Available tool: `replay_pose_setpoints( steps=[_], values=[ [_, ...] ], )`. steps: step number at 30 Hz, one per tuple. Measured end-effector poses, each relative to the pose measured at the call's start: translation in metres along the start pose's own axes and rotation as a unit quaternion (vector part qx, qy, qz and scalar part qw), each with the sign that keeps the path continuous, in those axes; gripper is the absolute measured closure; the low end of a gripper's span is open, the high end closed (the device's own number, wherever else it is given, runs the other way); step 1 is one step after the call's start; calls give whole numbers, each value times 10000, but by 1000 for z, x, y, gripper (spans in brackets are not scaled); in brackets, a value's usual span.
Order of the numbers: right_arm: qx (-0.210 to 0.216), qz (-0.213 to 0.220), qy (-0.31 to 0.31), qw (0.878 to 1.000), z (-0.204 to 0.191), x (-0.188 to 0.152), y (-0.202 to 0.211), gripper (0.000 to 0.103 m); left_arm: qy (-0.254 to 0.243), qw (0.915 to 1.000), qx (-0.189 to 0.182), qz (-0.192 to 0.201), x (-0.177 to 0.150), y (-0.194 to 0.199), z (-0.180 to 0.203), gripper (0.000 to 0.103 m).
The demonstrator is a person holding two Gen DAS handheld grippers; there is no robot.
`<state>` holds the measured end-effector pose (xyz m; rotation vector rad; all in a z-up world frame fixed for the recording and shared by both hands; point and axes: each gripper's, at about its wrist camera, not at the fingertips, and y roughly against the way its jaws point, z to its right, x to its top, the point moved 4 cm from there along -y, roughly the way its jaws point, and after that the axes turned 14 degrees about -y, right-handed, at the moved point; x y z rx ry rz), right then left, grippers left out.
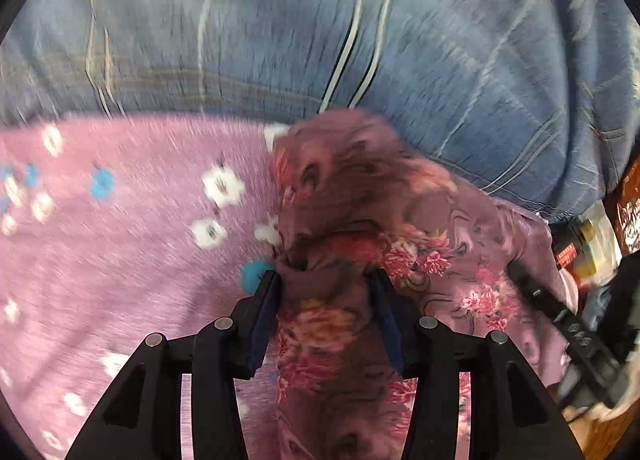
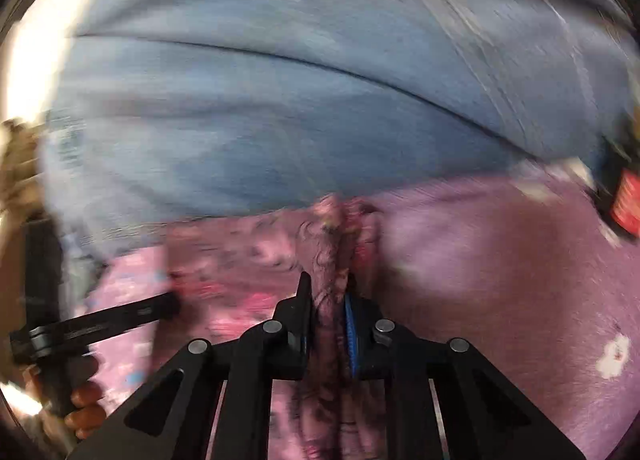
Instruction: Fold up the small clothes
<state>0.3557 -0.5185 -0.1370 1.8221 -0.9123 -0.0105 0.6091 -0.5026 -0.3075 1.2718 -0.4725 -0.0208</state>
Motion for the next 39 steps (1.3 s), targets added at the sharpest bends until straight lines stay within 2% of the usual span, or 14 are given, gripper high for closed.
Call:
replay_pose_setpoints(
  steps=[1, 3, 5, 8, 12, 14, 16, 18, 21, 23, 25, 28, 31, 39],
  values=[
    [65, -227, -340, 9991, 16, -2, -8, 85, 35, 9999, -79, 70, -1, 5, -1, 55],
    [479, -201, -708, 9961, 28, -5, 2, 77, -11, 9997, -208, 143, -4, 17, -5, 56],
    [768, -92, -824, 9936, 35, -11, 26, 70, -4, 9990, -377, 233, -14, 33, -13, 55],
    [1141, -376, -986, 9878, 49, -27, 48, 52, 80, 9980, -592, 189, -44, 47, -23, 53],
    [1261, -539, -984, 9856, 61, -56, 62, 46, 428, 9904, -1313, 2, -84, 42, -23, 51],
    [1512, -739, -1049, 9801, 58, -70, 59, 45, 671, 9837, -1668, -85, -99, 36, -20, 49],
    [1926, -1087, -932, 9708, 44, -85, 53, 42, 703, 9816, -1771, -66, -103, 35, -19, 46],
    [1815, -910, -433, 9782, 26, -92, 55, 33, 631, 9835, -1692, -72, -101, 33, -16, 43],
    [1611, -726, -364, 9836, 24, -92, 50, 41, 690, 9847, -1598, -94, -98, 31, -17, 43],
    [1549, -616, -434, 9851, 26, -88, 48, 56, 691, 9863, -1498, -78, -93, 27, -14, 45],
    [1565, -512, -314, 9859, 27, -89, 51, 66, 552, 9909, -1224, 6, -91, 31, -9, 60],
    [1487, -282, -116, 9884, 23, -93, 59, 74, 130, 9961, -852, 160, -90, 41, 10, 71],
    [1328, -54, -42, 9911, 16, -93, 66, 78, -175, 9979, -534, 308, -90, 55, 29, 74],
    [1135, 206, 225, 9931, -8, -104, 102, 79, -544, 9958, -244, 696, -108, 126, 37, 75]
  ],
)
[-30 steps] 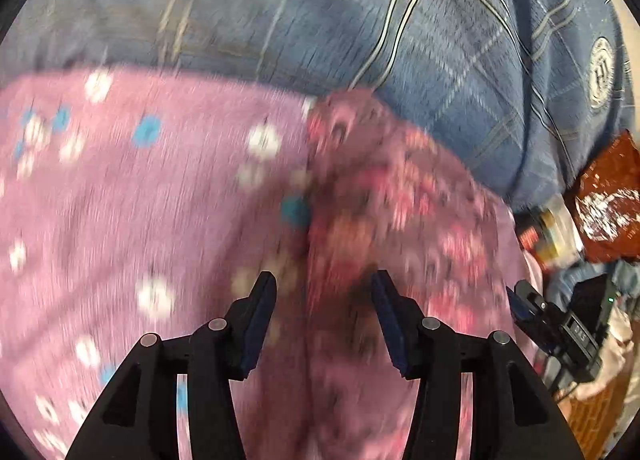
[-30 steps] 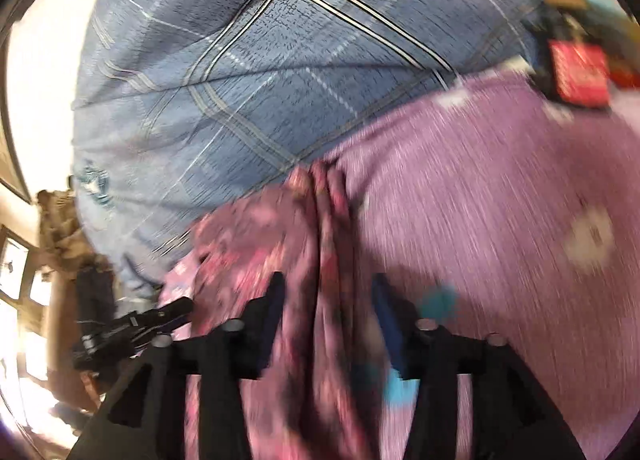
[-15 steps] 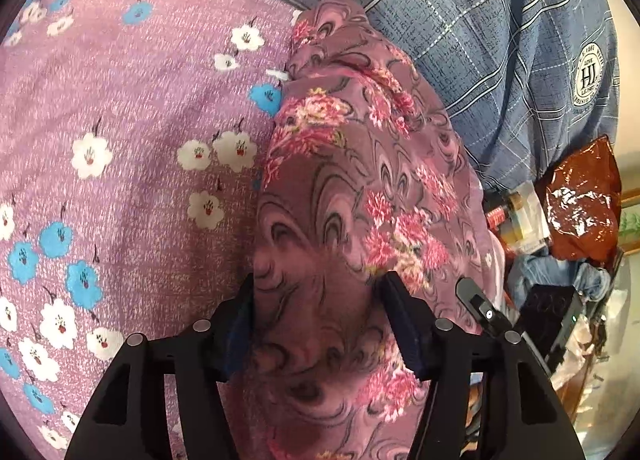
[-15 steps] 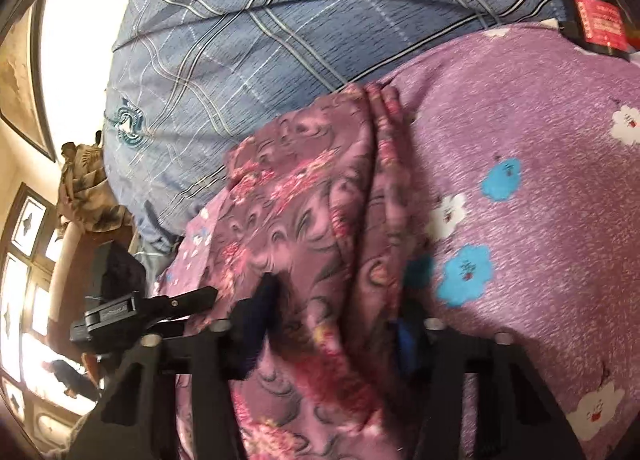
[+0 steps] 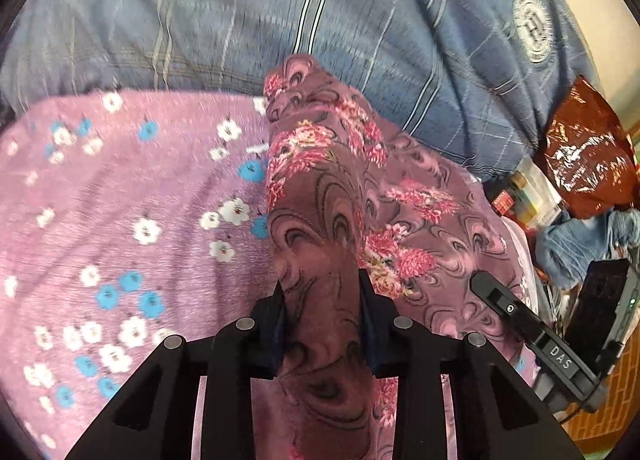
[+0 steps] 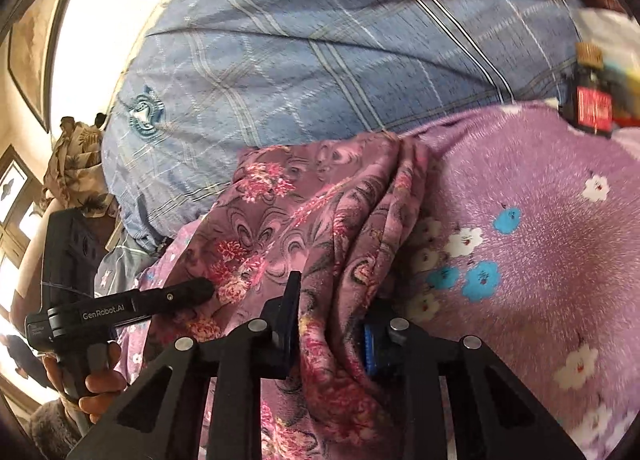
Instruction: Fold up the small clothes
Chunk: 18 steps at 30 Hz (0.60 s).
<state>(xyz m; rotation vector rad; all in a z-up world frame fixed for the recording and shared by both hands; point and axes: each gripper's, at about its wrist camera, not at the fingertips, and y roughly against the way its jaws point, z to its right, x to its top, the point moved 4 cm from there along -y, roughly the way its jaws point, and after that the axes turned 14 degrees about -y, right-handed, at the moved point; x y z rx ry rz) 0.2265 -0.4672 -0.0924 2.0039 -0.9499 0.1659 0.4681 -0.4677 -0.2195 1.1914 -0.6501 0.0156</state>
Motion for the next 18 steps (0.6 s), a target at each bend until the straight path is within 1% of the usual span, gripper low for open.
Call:
replay_pose_setpoints(
  steps=[1, 4, 6, 9, 12, 16, 18],
  values=[
    [-8, 9, 54, 10000, -7, -3, 4, 79, -43, 10000, 20, 23, -4, 9, 1, 75],
    [46, 54, 250, 9997, -30, -14, 18, 79, -237, 9994, 169, 182, -22, 52, 1, 75],
    [100, 54, 359, 9993, -47, -24, 24, 79, -242, 9992, 189, 243, -32, 74, -3, 75],
    [186, -27, 397, 9990, -66, -41, 28, 79, -140, 9994, 194, 267, -59, 108, -14, 75],
    [372, -238, 335, 9985, -82, -69, 26, 78, -35, 9995, 189, 242, -93, 139, -33, 75],
    [600, -551, 366, 9960, -101, -116, 21, 78, 172, 9996, 157, 158, -153, 176, -66, 74],
    [659, -677, 388, 9948, -108, -142, 14, 78, 271, 9994, 161, 106, -174, 182, -81, 73]
  ],
)
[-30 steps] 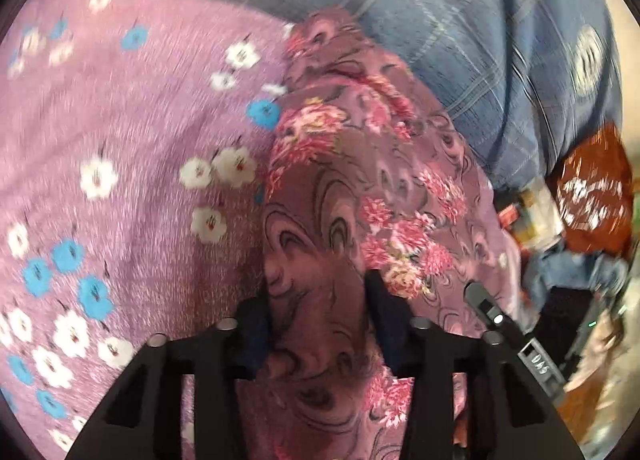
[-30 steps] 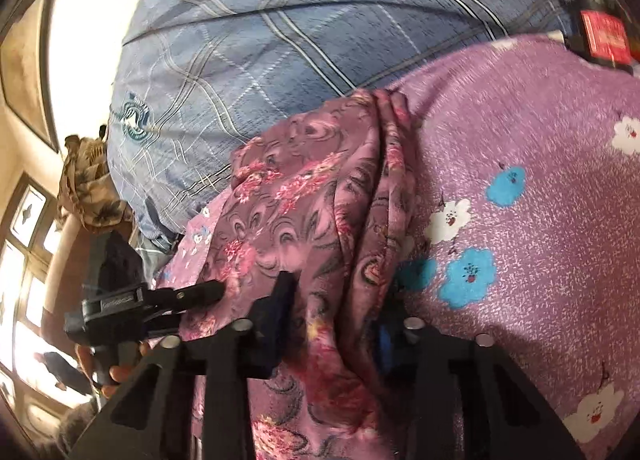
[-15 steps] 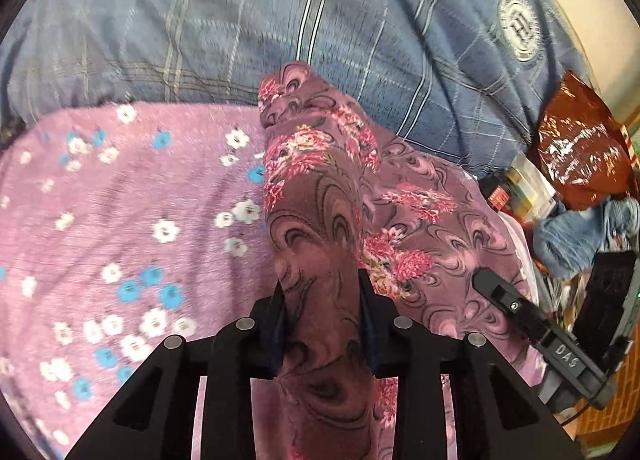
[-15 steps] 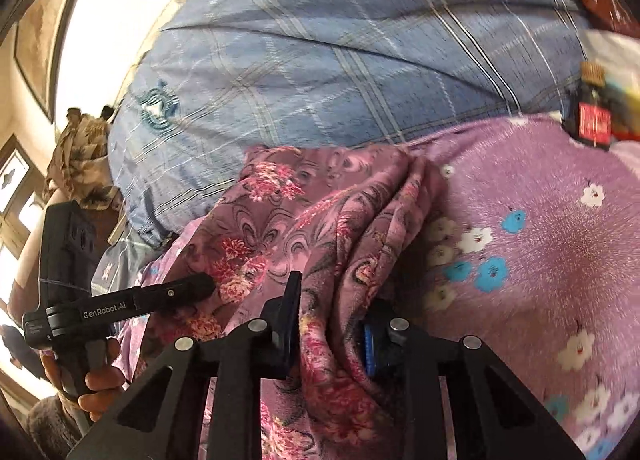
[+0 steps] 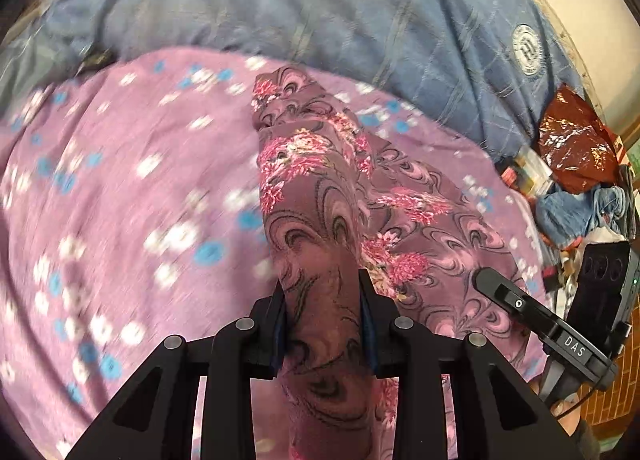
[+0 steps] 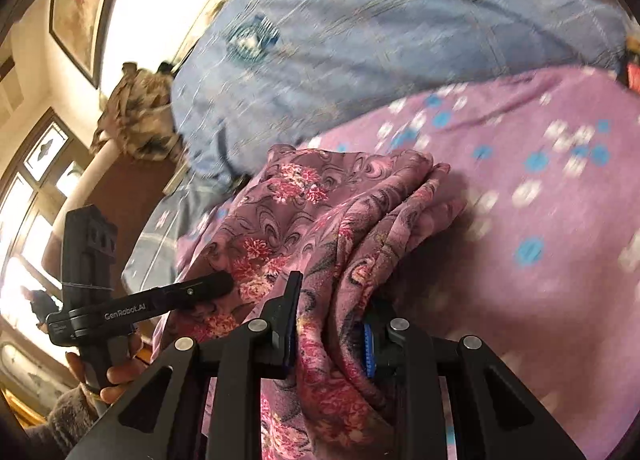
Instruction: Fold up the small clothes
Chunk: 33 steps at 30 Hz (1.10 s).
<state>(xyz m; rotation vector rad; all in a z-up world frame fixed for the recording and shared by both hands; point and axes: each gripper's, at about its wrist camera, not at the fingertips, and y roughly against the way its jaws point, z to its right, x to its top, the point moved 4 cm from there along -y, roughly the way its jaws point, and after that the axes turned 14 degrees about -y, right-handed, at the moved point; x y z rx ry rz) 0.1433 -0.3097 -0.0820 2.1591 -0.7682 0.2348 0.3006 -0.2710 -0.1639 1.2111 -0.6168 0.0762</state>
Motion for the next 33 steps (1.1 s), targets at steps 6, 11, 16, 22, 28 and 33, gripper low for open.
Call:
replay_pose_setpoints(
  steps=[6, 11, 16, 22, 28, 33],
  values=[
    [-876, -186, 6, 9960, 27, -39, -42, 55, 536, 9977, 8, -408, -48, -18, -50, 55],
    [-776, 10, -598, 9952, 43, -31, -20, 50, 560, 9976, -294, -295, -53, 8, -64, 48],
    [-631, 929, -32, 9937, 6, -16, 11, 50, 227, 9995, -24, 224, -37, 43, -48, 49],
    [-845, 611, 963, 9899, -15, -21, -29, 77, -355, 9975, 598, 151, -23, 28, -21, 48],
    [-882, 525, 757, 9918, 14, -29, -46, 75, -74, 9985, 210, 507, -47, 14, -38, 40],
    [-913, 593, 992, 9891, 10, -34, -46, 74, -143, 9988, 195, 422, -50, 24, -33, 39]
  ],
)
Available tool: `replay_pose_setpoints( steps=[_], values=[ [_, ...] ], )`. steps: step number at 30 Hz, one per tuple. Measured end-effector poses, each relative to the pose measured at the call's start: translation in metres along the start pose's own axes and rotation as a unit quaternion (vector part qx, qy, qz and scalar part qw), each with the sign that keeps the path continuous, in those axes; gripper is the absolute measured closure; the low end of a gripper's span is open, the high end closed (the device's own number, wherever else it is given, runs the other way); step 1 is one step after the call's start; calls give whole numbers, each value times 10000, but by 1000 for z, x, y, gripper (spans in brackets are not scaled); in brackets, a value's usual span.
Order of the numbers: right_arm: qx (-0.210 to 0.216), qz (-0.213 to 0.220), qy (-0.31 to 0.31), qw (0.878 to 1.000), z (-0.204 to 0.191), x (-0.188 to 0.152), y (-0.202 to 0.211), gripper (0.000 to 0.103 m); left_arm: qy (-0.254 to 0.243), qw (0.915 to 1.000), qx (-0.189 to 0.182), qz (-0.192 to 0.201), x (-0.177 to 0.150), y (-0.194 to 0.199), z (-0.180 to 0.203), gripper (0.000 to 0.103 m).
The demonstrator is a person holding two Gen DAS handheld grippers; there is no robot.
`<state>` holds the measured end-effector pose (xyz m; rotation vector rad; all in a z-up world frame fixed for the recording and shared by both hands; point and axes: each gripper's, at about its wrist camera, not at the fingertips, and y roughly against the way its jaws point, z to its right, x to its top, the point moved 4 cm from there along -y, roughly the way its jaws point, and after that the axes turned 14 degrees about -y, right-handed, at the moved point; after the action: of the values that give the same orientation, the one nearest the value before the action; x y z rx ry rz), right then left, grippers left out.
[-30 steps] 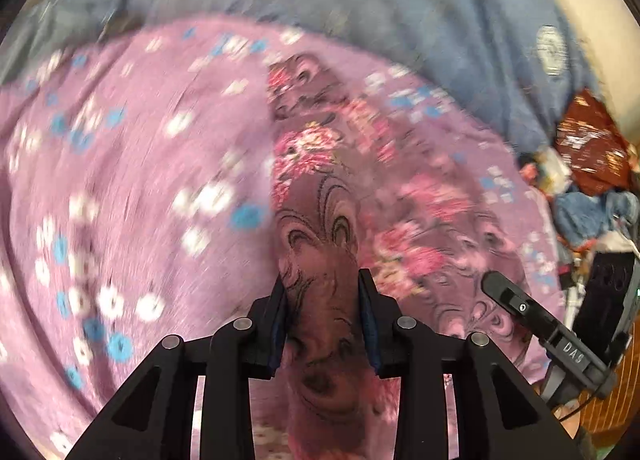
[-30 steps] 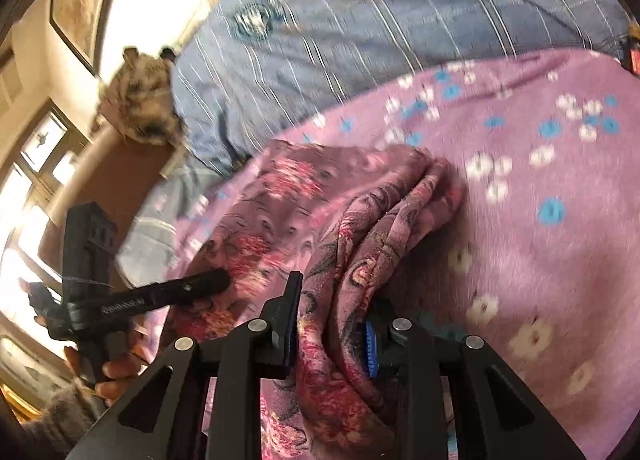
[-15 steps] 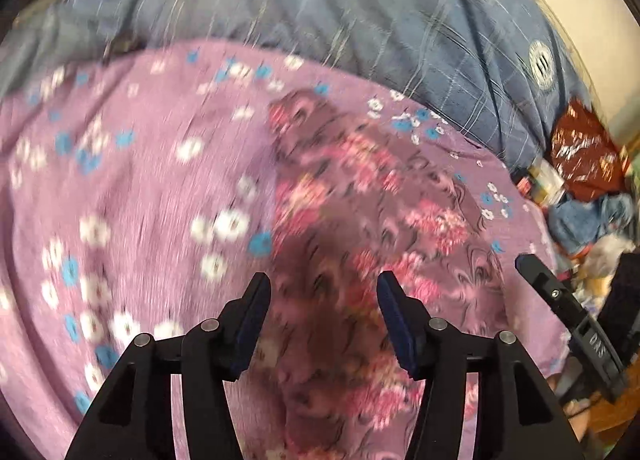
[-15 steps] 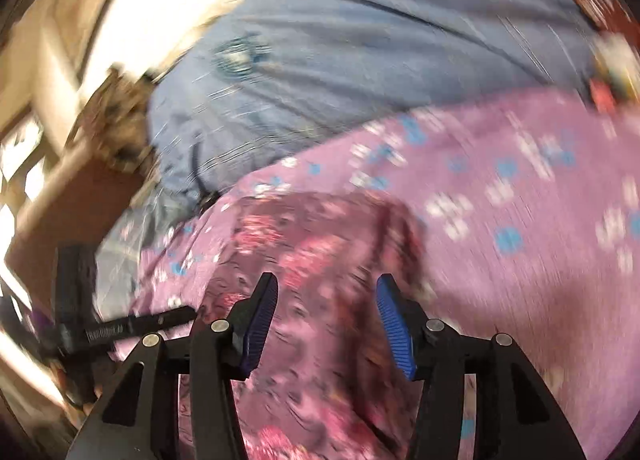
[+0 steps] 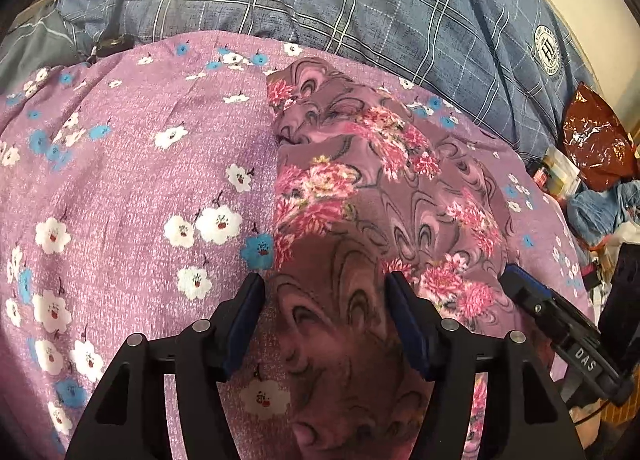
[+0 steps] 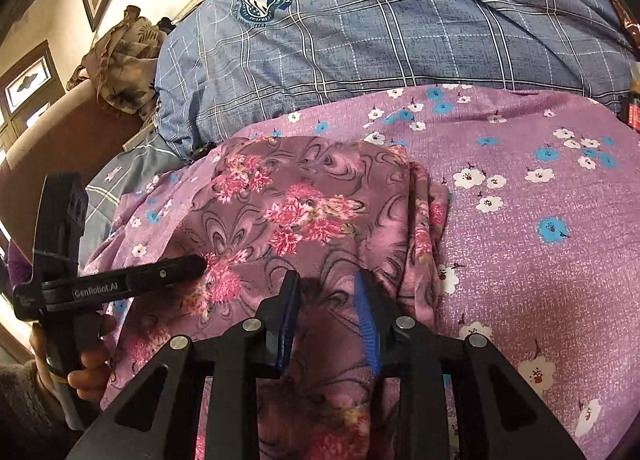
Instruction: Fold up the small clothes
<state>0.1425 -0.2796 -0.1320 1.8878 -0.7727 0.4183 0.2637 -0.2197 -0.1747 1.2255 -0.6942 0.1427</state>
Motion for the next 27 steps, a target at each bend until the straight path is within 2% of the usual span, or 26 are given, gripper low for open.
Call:
replay_pose_setpoints(
  steps=[3, 4, 7, 8, 9, 10, 11, 14, 16, 17, 21, 24, 27],
  values=[
    [-33, -8, -39, 10000, -2, 3, 1, 74, 51, 10000, 2, 16, -1, 12, -3, 40],
    [-66, 35, -6, 10000, -4, 3, 4, 73, 107, 9999, 9, 88, 0, 19, -5, 43],
    [-123, 334, 272, 9990, -15, 3, 21, 69, 247, 9991, 29, 331, 2, 36, -7, 42],
    [-89, 423, 354, 9984, -19, 2, 29, 66, 255, 9989, 58, 388, -1, 43, -6, 41],
    [-14, 466, 409, 9981, -22, -1, 35, 52, 229, 9988, 150, 406, -3, 50, -4, 41],
    [-36, 429, 424, 9982, -22, -2, 35, 46, 161, 9986, 332, 386, -7, 55, -2, 42],
    [-228, 331, 428, 9983, -21, -6, 33, 44, 125, 9984, 418, 347, -11, 56, -2, 42],
    [-557, 141, 370, 9977, -14, -11, 31, 48, 112, 9983, 543, 161, -24, 62, 3, 42],
    [-580, 420, 397, 9966, -15, -8, 47, 46, 61, 9972, 737, 141, -35, 75, 4, 41],
    [-666, 682, 502, 9942, -19, -7, 61, 43, 12, 9962, 859, 158, -37, 80, 4, 41],
    [-1059, 1186, 855, 9836, -26, -16, 95, 4, -201, 9901, 1367, 237, -51, 98, 7, 41],
    [-971, 1200, 920, 9837, -26, -36, 107, 1, -266, 9879, 1500, 277, -58, 102, 11, 41],
    [-1160, 837, 929, 9854, -25, -41, 98, 1, -331, 9876, 1526, 151, -61, 97, 15, 41]
  ],
)
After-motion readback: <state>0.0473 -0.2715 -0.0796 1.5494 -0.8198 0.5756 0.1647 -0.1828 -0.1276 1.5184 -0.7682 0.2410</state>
